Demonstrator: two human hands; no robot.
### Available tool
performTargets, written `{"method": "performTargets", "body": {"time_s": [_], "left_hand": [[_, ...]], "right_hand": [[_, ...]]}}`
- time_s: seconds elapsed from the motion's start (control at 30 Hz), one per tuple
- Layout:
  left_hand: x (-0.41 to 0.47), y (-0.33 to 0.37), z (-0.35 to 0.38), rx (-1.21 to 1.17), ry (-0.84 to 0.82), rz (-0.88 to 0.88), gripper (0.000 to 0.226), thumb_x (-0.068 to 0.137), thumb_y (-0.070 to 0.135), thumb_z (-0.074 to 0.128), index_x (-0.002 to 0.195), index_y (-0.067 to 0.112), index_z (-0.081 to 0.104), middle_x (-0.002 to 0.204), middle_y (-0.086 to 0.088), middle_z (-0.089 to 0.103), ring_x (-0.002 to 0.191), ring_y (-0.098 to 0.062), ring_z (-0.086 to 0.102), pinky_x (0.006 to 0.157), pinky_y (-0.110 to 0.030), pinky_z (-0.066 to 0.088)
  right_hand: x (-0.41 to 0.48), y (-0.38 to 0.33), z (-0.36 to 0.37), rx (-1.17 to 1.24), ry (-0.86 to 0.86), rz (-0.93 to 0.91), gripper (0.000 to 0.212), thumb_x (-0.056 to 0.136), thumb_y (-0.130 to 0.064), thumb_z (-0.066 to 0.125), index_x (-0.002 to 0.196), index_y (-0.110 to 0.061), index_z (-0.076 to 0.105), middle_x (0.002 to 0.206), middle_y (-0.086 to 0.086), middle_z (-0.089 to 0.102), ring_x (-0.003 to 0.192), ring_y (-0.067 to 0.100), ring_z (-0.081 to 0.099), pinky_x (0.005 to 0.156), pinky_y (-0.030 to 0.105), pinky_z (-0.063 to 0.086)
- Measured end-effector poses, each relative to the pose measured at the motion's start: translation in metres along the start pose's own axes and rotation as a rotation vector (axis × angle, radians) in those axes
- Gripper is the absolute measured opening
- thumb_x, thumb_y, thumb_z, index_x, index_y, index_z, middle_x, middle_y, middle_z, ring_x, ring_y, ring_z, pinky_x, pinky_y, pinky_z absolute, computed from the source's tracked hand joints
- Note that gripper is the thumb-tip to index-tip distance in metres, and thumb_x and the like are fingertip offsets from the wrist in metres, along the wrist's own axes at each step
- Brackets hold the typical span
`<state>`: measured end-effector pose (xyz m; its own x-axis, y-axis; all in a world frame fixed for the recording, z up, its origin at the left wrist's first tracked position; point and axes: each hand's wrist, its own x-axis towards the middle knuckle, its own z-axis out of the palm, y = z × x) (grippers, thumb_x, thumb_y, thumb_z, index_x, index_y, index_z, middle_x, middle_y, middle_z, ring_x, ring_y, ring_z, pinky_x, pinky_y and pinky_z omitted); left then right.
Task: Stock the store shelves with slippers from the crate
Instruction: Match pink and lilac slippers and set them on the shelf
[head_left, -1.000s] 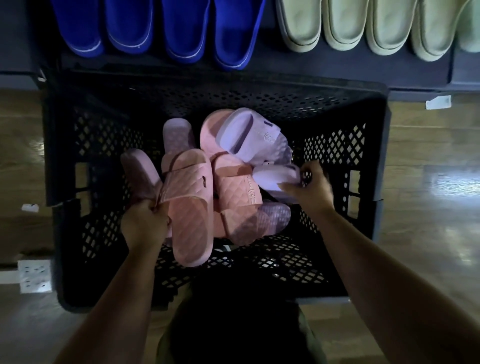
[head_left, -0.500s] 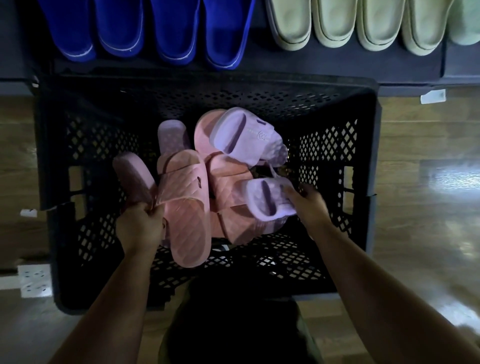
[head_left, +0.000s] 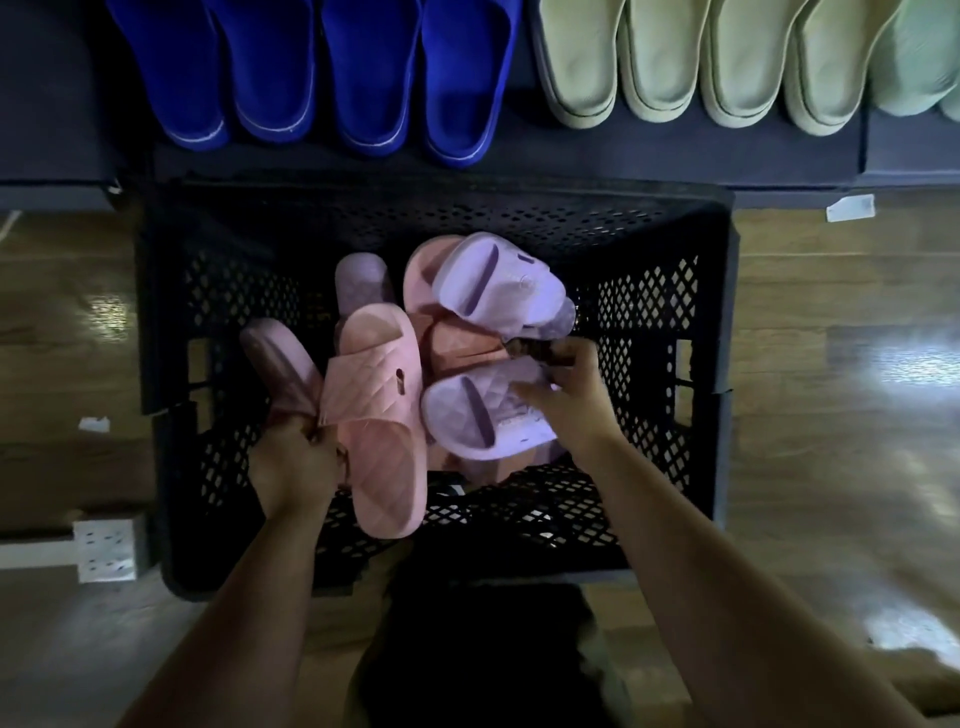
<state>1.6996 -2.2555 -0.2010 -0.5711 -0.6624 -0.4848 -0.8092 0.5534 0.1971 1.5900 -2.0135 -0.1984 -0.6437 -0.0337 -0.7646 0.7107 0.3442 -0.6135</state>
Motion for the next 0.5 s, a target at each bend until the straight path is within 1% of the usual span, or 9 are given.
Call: {"method": "performTargets", "body": {"time_s": [0.03,0.07,0.1,0.2,0.27,0.3,0.37,0.43,0.5], "left_hand": [[0.000,0.000,-0.001,0.000,0.002,0.002,0.021,0.086,0.020,0.063,0.085,0.000,0.069,0.090,-0.024,0.068,0.082,-0.041,0.062,0.064,-0.030,0.031],[-0.001,0.000,-0.002,0.008,0.001,-0.002,0.022,0.087,0.022,0.062,0.084,0.002,0.070,0.089,-0.023,0.069,0.081,-0.040,0.062,0.063,-0.029,0.031],[0.000,0.001,-0.003,0.020,0.000,0.000,0.024,0.088,0.025,0.062,0.084,0.003,0.070,0.088,-0.023,0.068,0.080,-0.040,0.062,0.063,-0.029,0.031],[0.003,0.000,-0.004,0.031,0.000,0.019,0.028,0.088,0.030,0.063,0.081,0.004,0.071,0.087,-0.023,0.069,0.079,-0.039,0.063,0.062,-0.029,0.033],[0.004,0.001,-0.003,0.026,0.006,0.029,0.028,0.087,0.030,0.063,0.078,0.004,0.071,0.087,-0.022,0.069,0.078,-0.039,0.063,0.061,-0.029,0.033],[0.005,0.001,-0.002,0.031,0.010,0.027,0.028,0.087,0.029,0.064,0.077,0.004,0.071,0.086,-0.022,0.069,0.077,-0.039,0.063,0.061,-0.029,0.032],[0.006,0.002,0.000,0.046,0.019,0.021,0.027,0.086,0.029,0.065,0.077,0.004,0.072,0.086,-0.022,0.069,0.076,-0.038,0.063,0.060,-0.028,0.030],[0.007,0.001,0.001,0.048,0.026,0.011,0.027,0.085,0.030,0.066,0.077,0.005,0.072,0.086,-0.020,0.069,0.075,-0.036,0.063,0.058,-0.028,0.029],[0.007,0.001,0.000,0.041,0.033,0.012,0.027,0.085,0.030,0.066,0.076,0.005,0.071,0.086,-0.019,0.069,0.074,-0.035,0.062,0.058,-0.028,0.029]], "right_hand": [[0.013,-0.004,0.001,0.038,-0.023,0.031,0.068,0.073,0.001,0.075,0.125,-0.013,0.034,0.102,0.009,0.065,0.090,0.022,0.066,0.077,0.037,0.058],[0.024,-0.009,0.003,0.046,-0.035,0.085,0.073,0.076,0.003,0.072,0.133,-0.018,0.032,0.105,0.008,0.064,0.092,0.021,0.064,0.077,0.032,0.057],[0.037,-0.012,0.003,0.045,-0.035,0.151,0.075,0.078,0.000,0.071,0.139,-0.023,0.032,0.111,0.007,0.062,0.098,0.021,0.062,0.082,0.032,0.055],[0.066,-0.022,0.007,0.111,-0.100,0.273,0.072,0.083,-0.019,0.068,0.145,-0.030,0.033,0.139,0.008,0.050,0.125,0.025,0.050,0.108,0.043,0.039],[0.076,-0.021,0.009,0.040,-0.175,0.256,0.078,0.079,-0.033,0.070,0.146,-0.029,0.030,0.147,0.006,0.041,0.133,0.025,0.041,0.113,0.048,0.031],[0.081,-0.019,0.011,0.030,-0.189,0.259,0.077,0.076,-0.039,0.071,0.143,-0.027,0.035,0.147,0.007,0.042,0.132,0.025,0.042,0.113,0.049,0.032],[0.082,-0.021,0.013,0.070,-0.192,0.302,0.054,0.081,-0.039,0.067,0.128,-0.018,0.053,0.134,0.013,0.055,0.119,0.025,0.055,0.107,0.049,0.040],[0.078,-0.026,0.014,0.138,-0.219,0.335,0.032,0.091,-0.031,0.060,0.115,-0.011,0.063,0.113,0.012,0.069,0.099,0.024,0.067,0.094,0.040,0.053],[0.072,-0.029,0.011,0.233,-0.264,0.358,0.024,0.095,-0.028,0.055,0.101,-0.008,0.067,0.092,0.011,0.073,0.082,0.023,0.071,0.077,0.031,0.058]]}}
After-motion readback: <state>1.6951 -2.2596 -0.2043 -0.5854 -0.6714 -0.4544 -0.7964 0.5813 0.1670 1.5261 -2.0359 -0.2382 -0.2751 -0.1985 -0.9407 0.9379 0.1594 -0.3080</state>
